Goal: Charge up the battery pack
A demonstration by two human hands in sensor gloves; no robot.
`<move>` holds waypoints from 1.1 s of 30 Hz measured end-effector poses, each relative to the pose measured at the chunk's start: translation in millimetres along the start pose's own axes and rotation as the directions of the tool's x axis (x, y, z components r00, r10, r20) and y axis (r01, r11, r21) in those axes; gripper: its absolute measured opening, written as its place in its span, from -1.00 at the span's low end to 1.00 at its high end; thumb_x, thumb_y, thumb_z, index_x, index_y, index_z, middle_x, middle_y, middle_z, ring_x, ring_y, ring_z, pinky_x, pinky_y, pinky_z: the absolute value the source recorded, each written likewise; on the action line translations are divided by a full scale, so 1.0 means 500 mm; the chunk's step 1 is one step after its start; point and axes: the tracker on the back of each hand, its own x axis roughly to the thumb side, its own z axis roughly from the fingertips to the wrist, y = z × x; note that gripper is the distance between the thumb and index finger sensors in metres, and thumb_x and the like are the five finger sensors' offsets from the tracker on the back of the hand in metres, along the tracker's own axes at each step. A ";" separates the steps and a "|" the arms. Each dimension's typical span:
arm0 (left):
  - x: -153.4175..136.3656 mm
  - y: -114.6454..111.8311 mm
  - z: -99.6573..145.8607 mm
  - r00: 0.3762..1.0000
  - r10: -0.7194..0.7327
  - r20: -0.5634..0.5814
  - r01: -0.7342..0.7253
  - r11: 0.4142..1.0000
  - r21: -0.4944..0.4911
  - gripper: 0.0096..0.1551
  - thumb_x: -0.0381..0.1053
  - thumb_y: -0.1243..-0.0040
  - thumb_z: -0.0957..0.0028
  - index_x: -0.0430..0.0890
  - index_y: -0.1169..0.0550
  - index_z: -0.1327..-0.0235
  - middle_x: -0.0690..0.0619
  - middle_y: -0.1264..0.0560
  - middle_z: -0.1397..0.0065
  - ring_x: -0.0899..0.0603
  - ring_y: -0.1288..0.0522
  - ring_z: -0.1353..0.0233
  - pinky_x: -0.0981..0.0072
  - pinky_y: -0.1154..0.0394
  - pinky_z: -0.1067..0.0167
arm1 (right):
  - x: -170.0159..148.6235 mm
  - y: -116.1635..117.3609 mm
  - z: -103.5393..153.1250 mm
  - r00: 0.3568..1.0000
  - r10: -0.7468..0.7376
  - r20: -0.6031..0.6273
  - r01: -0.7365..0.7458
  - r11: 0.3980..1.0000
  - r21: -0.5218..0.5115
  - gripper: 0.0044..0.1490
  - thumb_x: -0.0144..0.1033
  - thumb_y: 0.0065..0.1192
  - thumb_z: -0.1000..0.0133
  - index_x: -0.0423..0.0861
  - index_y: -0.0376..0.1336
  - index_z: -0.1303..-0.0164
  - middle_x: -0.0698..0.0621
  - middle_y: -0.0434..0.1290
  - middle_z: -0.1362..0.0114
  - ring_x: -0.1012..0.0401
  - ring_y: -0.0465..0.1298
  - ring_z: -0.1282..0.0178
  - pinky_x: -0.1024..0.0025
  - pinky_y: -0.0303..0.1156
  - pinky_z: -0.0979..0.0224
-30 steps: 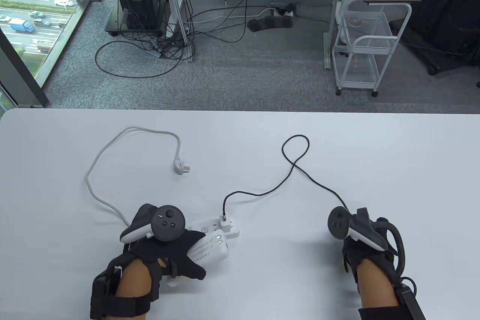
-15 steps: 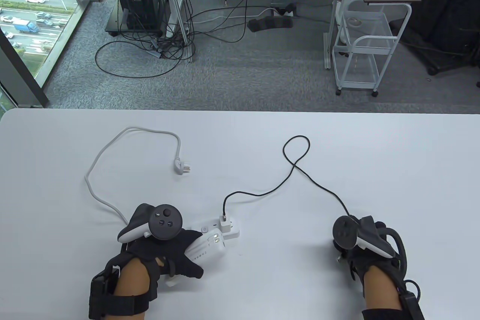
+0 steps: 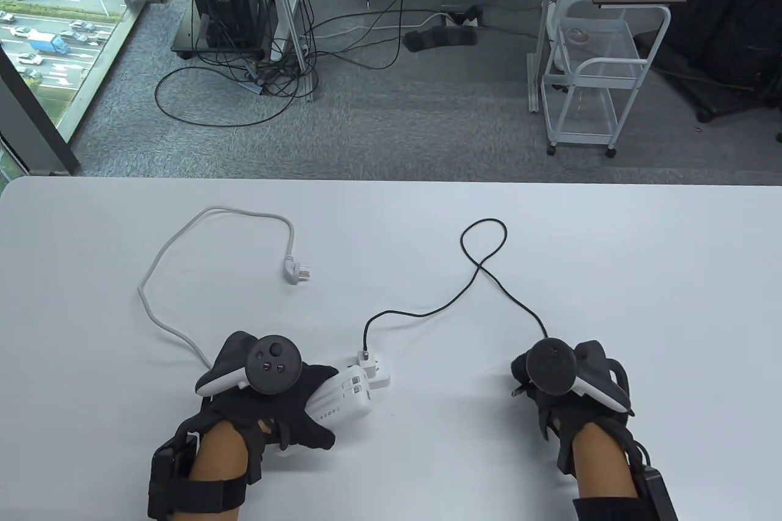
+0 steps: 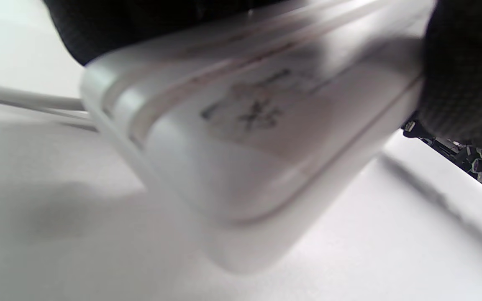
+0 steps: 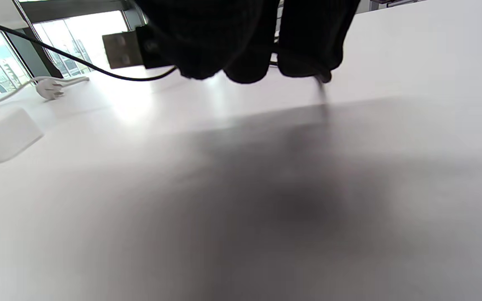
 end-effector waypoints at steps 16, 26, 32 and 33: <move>0.031 -0.005 -0.016 0.991 -0.133 -0.011 0.132 0.991 -0.027 0.29 0.63 -0.41 0.36 -0.03 -0.32 -0.57 -0.05 -0.42 -0.48 -0.26 -0.56 -0.35 -0.18 -0.50 -0.32 | 0.166 0.019 -0.031 0.960 -0.095 0.263 0.135 0.981 -0.136 -0.48 -0.32 0.34 0.08 0.04 0.38 -0.13 -0.01 0.61 -0.13 -0.07 0.66 -0.21 -0.42 0.20 -0.46; 0.037 -0.014 -0.020 0.987 -0.155 -0.039 0.152 0.986 -0.068 0.29 0.63 -0.40 0.35 -0.03 -0.32 -0.57 -0.05 -0.43 -0.48 -0.26 -0.56 -0.35 -0.17 -0.50 -0.32 | 0.214 0.030 -0.020 0.908 -0.217 0.359 0.238 0.971 -0.015 -0.53 -0.27 0.29 0.07 0.02 0.46 -0.06 -0.04 0.61 -0.04 -0.07 0.63 -0.18 -0.49 0.15 -0.45; 0.037 -0.015 -0.020 0.987 -0.156 -0.045 0.152 0.985 -0.080 0.28 0.64 -0.40 0.35 -0.03 -0.33 -0.56 -0.04 -0.43 -0.47 -0.25 -0.56 -0.34 -0.16 -0.50 -0.31 | 0.243 0.036 -0.014 0.903 -0.190 0.386 0.211 0.977 -0.012 -0.53 -0.25 0.26 0.06 -0.02 0.48 -0.04 -0.04 0.61 0.00 -0.08 0.63 -0.15 -0.50 0.13 -0.44; 0.038 -0.016 -0.020 0.987 -0.157 -0.045 0.153 0.985 -0.083 0.28 0.63 -0.40 0.35 -0.03 -0.33 -0.56 -0.05 -0.43 -0.47 -0.25 -0.56 -0.34 -0.17 -0.50 -0.32 | 0.245 0.036 -0.014 0.904 -0.184 0.386 0.206 0.978 -0.016 -0.53 -0.25 0.25 0.06 -0.03 0.48 -0.03 -0.05 0.61 0.01 -0.08 0.63 -0.14 -0.51 0.13 -0.44</move>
